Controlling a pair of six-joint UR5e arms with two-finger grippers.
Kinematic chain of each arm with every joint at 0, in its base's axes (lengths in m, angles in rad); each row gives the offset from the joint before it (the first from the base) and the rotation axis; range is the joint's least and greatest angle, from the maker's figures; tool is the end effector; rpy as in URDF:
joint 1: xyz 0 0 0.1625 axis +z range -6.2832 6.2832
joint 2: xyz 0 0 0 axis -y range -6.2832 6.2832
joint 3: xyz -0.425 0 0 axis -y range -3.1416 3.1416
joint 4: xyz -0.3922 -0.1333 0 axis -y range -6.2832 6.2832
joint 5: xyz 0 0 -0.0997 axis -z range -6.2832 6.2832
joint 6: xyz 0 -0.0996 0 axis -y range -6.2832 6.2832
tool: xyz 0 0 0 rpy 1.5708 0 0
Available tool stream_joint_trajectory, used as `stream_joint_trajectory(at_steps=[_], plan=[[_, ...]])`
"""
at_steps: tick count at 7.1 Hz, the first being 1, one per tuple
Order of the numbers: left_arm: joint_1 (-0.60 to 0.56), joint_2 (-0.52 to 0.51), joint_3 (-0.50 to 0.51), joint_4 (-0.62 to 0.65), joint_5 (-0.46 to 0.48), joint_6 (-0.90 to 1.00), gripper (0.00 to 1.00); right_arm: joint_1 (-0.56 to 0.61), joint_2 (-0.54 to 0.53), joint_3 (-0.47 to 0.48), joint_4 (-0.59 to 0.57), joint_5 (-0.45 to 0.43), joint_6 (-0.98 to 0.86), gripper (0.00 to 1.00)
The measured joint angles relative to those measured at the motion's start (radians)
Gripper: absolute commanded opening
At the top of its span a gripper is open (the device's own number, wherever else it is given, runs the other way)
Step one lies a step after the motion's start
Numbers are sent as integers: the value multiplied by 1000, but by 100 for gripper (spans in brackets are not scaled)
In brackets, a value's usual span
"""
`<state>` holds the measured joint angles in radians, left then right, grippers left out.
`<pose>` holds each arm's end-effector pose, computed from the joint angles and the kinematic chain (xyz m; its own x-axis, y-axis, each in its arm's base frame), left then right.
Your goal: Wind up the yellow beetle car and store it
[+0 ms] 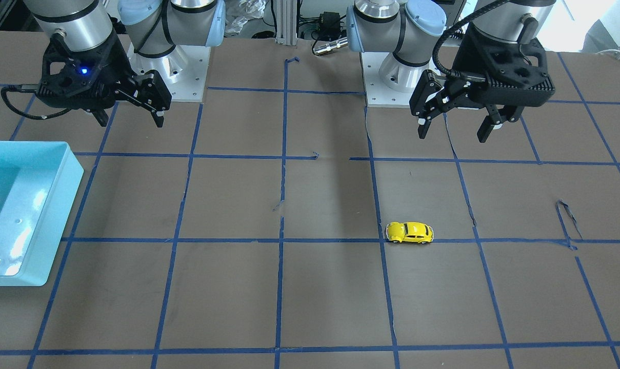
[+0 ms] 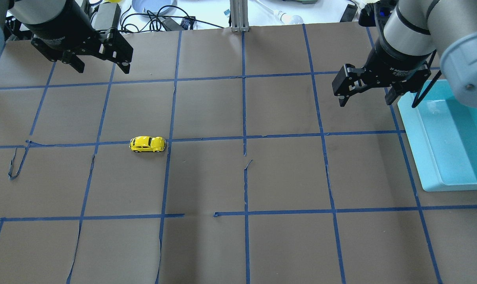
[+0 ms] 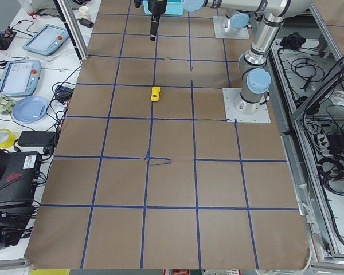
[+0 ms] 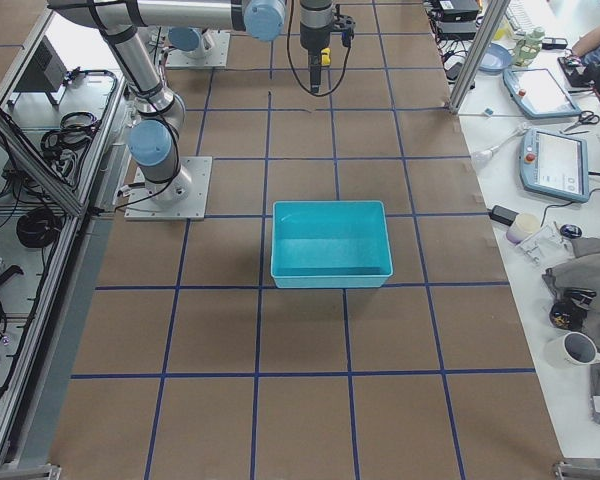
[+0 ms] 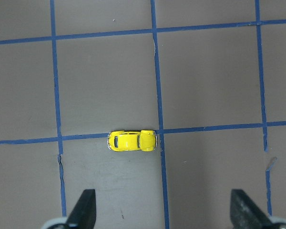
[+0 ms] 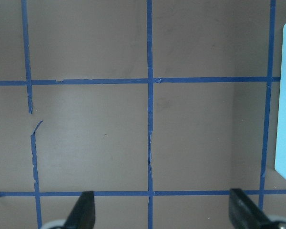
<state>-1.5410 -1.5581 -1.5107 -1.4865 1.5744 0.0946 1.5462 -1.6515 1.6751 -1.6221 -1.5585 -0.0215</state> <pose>-0.1180 -0.5036 0.5332 -0.9978 0.0630 -0.0183 0.0651 0.9857 -0.1554 0.1232 -0.4634 0.4801 -0.9999 0.0028 -0.0117 0.0031 0.9996 -0.0280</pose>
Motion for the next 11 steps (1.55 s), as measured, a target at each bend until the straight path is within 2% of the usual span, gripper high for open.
stream_joint_trajectory(at_steps=[11], plan=[[6, 16, -37, 0, -1, 6, 100, 1, 0, 0, 7, 2, -2, 100]])
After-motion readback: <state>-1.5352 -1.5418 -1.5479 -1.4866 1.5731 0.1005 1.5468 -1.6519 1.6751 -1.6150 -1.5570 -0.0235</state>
